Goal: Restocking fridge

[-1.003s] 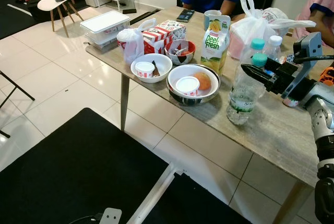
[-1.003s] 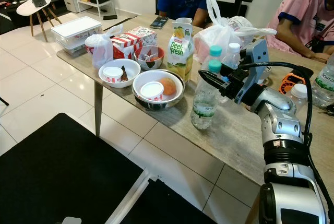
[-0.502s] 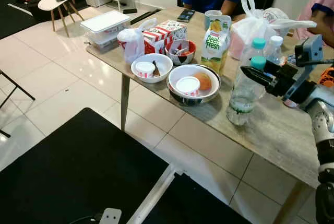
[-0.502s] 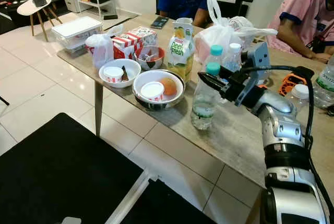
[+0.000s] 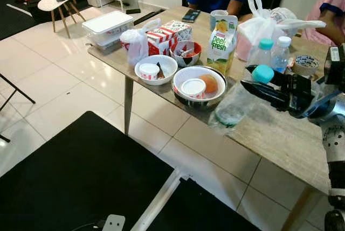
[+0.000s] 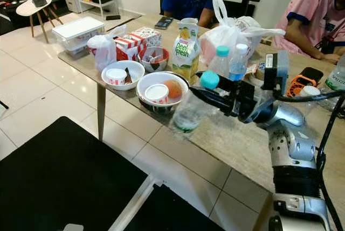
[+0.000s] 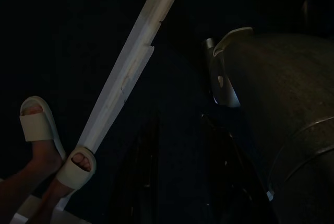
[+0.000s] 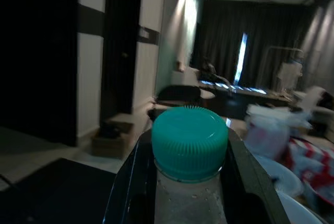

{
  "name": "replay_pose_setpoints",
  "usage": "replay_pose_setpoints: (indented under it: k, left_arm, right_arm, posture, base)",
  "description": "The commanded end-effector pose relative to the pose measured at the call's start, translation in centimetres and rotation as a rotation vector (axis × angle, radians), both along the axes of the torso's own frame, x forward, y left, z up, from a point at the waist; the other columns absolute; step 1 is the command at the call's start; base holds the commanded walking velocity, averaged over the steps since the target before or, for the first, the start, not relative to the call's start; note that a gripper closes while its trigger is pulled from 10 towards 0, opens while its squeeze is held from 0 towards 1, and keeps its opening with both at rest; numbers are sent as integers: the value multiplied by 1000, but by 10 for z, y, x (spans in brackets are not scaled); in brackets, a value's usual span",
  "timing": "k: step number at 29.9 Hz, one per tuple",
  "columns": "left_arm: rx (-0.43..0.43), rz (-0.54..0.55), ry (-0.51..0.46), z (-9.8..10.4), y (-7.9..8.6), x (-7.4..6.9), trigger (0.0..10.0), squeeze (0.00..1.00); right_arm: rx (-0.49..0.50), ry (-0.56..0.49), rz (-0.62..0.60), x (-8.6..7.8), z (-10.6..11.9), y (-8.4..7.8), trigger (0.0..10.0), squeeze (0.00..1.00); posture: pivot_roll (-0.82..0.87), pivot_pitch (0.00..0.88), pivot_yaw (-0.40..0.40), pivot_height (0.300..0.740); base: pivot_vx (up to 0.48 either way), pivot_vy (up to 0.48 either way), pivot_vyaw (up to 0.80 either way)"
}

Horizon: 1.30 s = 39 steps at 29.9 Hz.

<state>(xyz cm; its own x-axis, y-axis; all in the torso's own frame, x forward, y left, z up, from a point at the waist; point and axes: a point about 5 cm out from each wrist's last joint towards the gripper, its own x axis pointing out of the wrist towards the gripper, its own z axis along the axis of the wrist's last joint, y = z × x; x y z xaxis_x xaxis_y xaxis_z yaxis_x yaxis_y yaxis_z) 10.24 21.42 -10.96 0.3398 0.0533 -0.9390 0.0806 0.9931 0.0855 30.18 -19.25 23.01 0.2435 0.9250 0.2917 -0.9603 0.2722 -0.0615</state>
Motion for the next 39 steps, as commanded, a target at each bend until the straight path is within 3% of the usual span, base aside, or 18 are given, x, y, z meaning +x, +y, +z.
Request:
replay_pose_setpoints:
  k: [1,7,10,12,14,15,16,18,19,21,26,31,32,33,34,35,36,39]
  left_arm:
    - [-27,-9,24,-2,-6,-5,10000,0]
    - [-20,-16,26,-2,-6,-5,10000,0]
    - [-19,-13,26,-2,-6,-5,10000,0]
    - [-19,-12,28,-2,-6,-5,10000,0]
    - [-19,-12,28,-2,-6,-5,10000,0]
    - [-20,-11,29,-2,-6,-5,10000,0]
    - [-20,-11,29,-2,-6,-5,10000,0]
    - [-21,-11,30,-3,-6,-6,10000,0]
    - [-21,-11,30,-3,-6,-6,10000,0]
    - [-22,-11,31,-3,-6,-6,10000,0]
    - [-21,-14,32,-3,-6,-6,10000,0]
    - [-18,-20,34,-3,-6,-6,10000,0]
    - [-18,-20,34,-3,-6,-6,10000,0]
    - [-18,-20,35,-3,-6,-6,10000,0]
    - [-18,-21,36,-3,-6,-6,10000,0]
    - [-18,-21,36,-3,-6,-6,10000,0]
    - [-18,-21,36,-3,-6,-6,10000,0]
    - [-18,-22,37,-3,-6,-6,10000,0]
  right_arm:
    - [5,-10,71,-5,1,11,0,0]
    - [-103,84,169,-14,-28,34,0,0]
    - [-143,104,176,-15,-34,38,0,0]
    - [-242,150,166,-15,-50,43,0,0]
    - [-242,150,166,-15,-50,43,0,0]
    - [-349,187,130,-12,-66,46,0,0]
    - [-349,187,130,-12,-66,46,0,0]
    - [-539,230,75,-10,-96,44,0,0]
    - [-539,230,75,-10,-96,44,0,0]
    - [-661,261,60,-12,-117,40,0,0]
    - [-706,316,35,-14,-137,38,0,0]
    - [-826,410,-42,-23,-179,29,0,0]
    - [-871,425,-45,-27,-189,28,2157,0]
    - [-903,436,-43,-31,-195,27,2431,0]
    - [-953,449,-53,-35,-204,24,5216,0]
    - [-953,449,-53,-35,-204,24,5216,0]
    - [-1012,464,-76,-39,-215,20,10000,0]
    - [-1082,478,-97,-45,-227,16,10000,0]
  posture:
    - [-7,0,20,740]
    - [-7,0,19,740]
    - [-7,0,20,740]
    - [-6,0,19,740]
    - [-6,0,19,740]
    - [-6,0,19,740]
    - [-6,0,19,740]
    - [-5,0,16,740]
    - [-5,0,16,740]
    - [-5,0,16,740]
    - [-4,0,19,740]
    - [-3,0,20,740]
    - [-3,0,20,740]
    - [-3,0,20,740]
    - [-3,0,20,740]
    - [-3,0,20,740]
    - [-2,0,19,740]
    - [-2,0,19,740]
  base:
    - [0,0,0]
    - [0,0,0]
    - [0,0,0]
    - [0,0,0]
    - [0,0,0]
    - [0,0,0]
    - [0,0,0]
    - [0,0,0]
    - [0,0,0]
    - [0,0,0]
    - [0,0,0]
    - [0,0,0]
    - [0,0,0]
    - [0,0,0]
    - [0,0,0]
    - [0,0,0]
    - [0,0,0]
    - [0,0,0]
